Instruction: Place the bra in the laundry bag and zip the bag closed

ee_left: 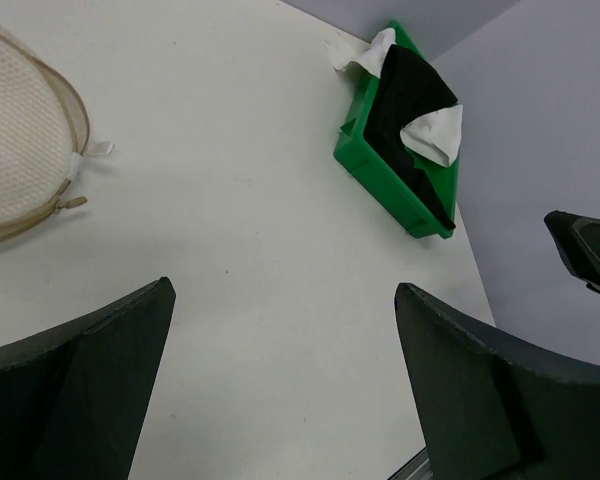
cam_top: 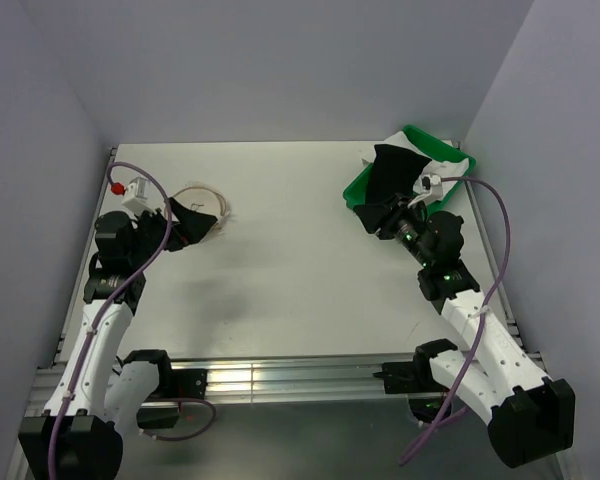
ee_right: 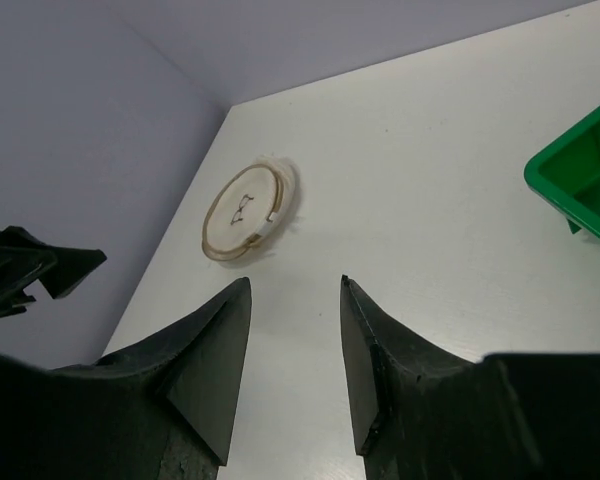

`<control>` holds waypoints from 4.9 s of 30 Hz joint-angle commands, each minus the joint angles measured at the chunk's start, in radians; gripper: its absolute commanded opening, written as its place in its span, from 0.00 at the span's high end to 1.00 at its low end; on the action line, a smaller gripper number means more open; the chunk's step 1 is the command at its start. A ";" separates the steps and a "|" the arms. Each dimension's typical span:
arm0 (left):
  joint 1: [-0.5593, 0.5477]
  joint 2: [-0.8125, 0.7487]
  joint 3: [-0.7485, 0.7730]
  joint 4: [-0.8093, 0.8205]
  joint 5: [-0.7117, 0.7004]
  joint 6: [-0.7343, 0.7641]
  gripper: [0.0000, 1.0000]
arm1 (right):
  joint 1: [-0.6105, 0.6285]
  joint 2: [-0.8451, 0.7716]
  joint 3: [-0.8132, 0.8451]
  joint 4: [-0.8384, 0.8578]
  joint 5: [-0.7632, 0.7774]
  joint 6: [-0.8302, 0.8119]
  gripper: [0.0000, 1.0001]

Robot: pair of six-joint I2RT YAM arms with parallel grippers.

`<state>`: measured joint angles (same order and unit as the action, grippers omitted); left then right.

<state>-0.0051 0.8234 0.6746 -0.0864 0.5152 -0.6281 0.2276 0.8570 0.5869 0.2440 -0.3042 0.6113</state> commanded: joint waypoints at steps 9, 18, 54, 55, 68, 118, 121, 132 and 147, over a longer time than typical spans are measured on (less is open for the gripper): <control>0.004 0.248 0.189 0.034 -0.252 -0.088 0.07 | 0.039 0.011 0.047 -0.008 0.014 -0.044 0.64; 0.102 0.476 0.299 0.077 -0.477 0.010 0.40 | 0.064 0.062 0.054 -0.023 0.034 -0.054 0.77; 0.180 1.004 0.462 0.028 -0.313 0.240 1.00 | 0.185 0.126 0.126 -0.130 0.123 -0.133 0.77; 0.177 0.997 0.457 0.025 -0.322 0.238 1.00 | 0.185 0.123 0.125 -0.130 0.123 -0.134 0.77; -0.128 0.533 0.378 -0.039 -0.472 0.182 1.00 | 0.216 0.117 0.133 -0.130 0.134 -0.127 0.77; -0.355 0.700 0.163 -0.006 -0.742 0.022 0.58 | 0.291 0.731 0.323 -0.296 0.415 -0.099 0.57; -0.355 0.703 0.145 0.013 -0.719 0.019 0.63 | 0.292 0.743 0.323 -0.308 0.445 -0.097 0.57; -0.357 0.584 0.042 0.072 -0.667 -0.027 1.00 | 0.291 0.757 0.280 -0.290 0.468 -0.079 0.39; -0.360 0.225 -0.072 0.057 -0.704 -0.107 0.99 | 0.312 0.605 0.221 -0.313 0.416 -0.060 0.45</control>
<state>-0.3634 1.1114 0.6094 -0.0566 -0.2054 -0.7013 0.5404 1.5677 0.7757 -0.0753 0.0708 0.5594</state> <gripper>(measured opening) 0.012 0.538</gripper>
